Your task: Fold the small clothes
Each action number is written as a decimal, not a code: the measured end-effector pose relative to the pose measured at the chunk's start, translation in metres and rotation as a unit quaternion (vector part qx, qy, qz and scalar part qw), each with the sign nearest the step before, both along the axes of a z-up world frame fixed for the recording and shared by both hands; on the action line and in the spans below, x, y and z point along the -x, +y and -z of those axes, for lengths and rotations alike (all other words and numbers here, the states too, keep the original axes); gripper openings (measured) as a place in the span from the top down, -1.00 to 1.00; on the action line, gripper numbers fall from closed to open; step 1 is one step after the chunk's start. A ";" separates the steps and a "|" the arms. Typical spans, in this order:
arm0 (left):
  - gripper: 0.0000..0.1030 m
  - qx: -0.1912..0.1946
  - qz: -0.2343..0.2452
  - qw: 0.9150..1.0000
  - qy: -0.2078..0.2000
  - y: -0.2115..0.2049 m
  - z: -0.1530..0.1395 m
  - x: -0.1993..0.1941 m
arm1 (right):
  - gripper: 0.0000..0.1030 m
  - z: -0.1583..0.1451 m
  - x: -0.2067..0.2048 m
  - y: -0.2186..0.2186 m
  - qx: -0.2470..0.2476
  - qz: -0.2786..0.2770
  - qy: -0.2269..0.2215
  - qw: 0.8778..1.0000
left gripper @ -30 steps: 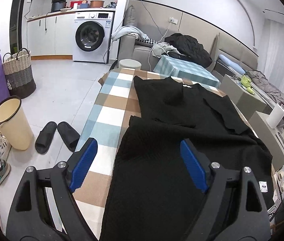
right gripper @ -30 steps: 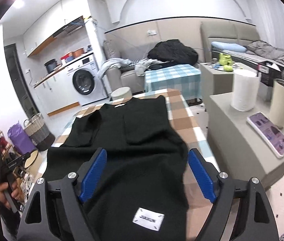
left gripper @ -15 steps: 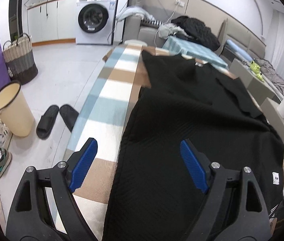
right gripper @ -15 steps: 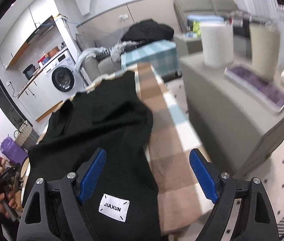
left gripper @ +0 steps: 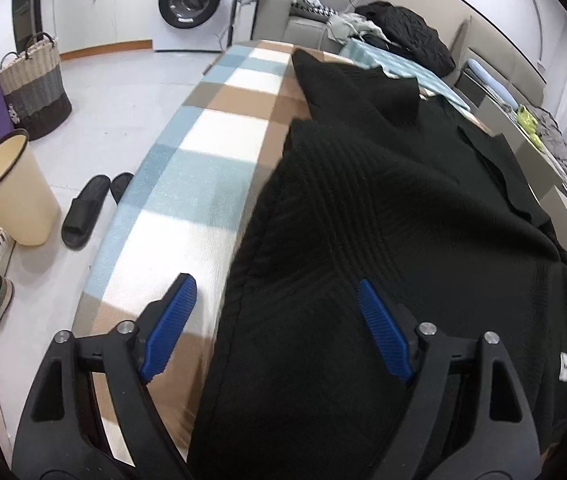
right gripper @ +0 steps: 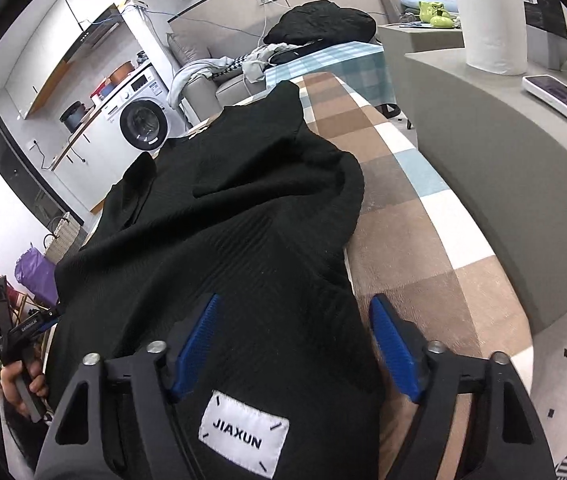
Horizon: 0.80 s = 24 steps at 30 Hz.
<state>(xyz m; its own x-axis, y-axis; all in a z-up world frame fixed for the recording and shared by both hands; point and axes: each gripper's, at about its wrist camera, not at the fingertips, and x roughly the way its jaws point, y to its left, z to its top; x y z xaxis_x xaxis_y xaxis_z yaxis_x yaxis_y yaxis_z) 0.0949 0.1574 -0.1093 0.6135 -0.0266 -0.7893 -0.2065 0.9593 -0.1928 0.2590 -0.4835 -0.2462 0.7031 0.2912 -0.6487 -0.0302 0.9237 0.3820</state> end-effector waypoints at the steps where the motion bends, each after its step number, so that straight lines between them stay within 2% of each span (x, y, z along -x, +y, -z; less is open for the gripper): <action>1: -0.23 0.004 0.002 1.000 -0.003 0.000 0.000 -0.003 | -0.15 0.001 -0.002 0.001 -0.005 -0.005 -0.006 1.000; 2: 0.05 0.005 0.005 1.000 -0.004 -0.001 0.001 -0.006 | 0.06 0.001 -0.003 0.001 -0.005 -0.007 -0.008 1.000; 3: 0.54 -0.002 0.006 1.000 -0.007 -0.002 0.002 -0.009 | 0.16 0.001 -0.004 0.002 -0.003 -0.010 -0.009 1.000; 4: 0.74 -0.008 0.007 1.000 -0.004 -0.003 0.002 -0.010 | 0.42 0.001 -0.005 0.004 0.002 -0.013 -0.015 1.000; 5: 0.82 -0.008 0.012 1.000 -0.005 -0.003 0.003 -0.010 | 0.74 0.000 -0.004 0.005 0.008 -0.014 -0.023 1.000; 6: 0.87 -0.005 0.013 1.000 -0.012 -0.003 0.001 -0.007 | 0.85 -0.003 -0.003 0.006 0.014 -0.013 -0.035 0.999; 10: 0.90 -0.006 0.015 0.999 -0.041 -0.002 -0.013 0.015 | 0.90 -0.017 0.007 -0.011 -0.007 0.022 -0.072 0.997; 13: 0.90 0.010 0.022 0.998 -0.050 0.000 -0.021 0.032 | 0.90 -0.020 0.011 -0.029 -0.030 0.055 -0.083 0.995; 18: 0.89 0.022 0.041 0.997 -0.054 -0.005 -0.025 0.053 | 0.87 -0.013 0.001 -0.033 -0.044 0.052 -0.049 0.997; 20: 0.86 0.021 0.036 0.998 -0.050 -0.005 -0.022 0.053 | 0.72 -0.011 -0.001 -0.034 -0.049 0.051 -0.040 0.997; 21: 0.78 0.020 0.034 0.998 -0.044 -0.005 -0.020 0.052 | 0.64 -0.010 -0.002 -0.034 -0.056 0.048 -0.037 0.997; 22: 0.68 0.021 0.034 0.999 -0.037 -0.006 -0.017 0.051 | 0.47 -0.008 -0.002 -0.035 -0.061 0.047 -0.036 0.996; 23: 0.42 0.023 0.033 0.999 -0.030 -0.007 -0.015 0.051 | 0.32 -0.007 0.000 -0.035 -0.062 0.047 -0.037 0.996; 24: 0.16 0.028 0.030 0.999 -0.023 -0.006 -0.011 0.048 | 0.28 -0.006 0.000 -0.035 -0.062 0.046 -0.036 0.996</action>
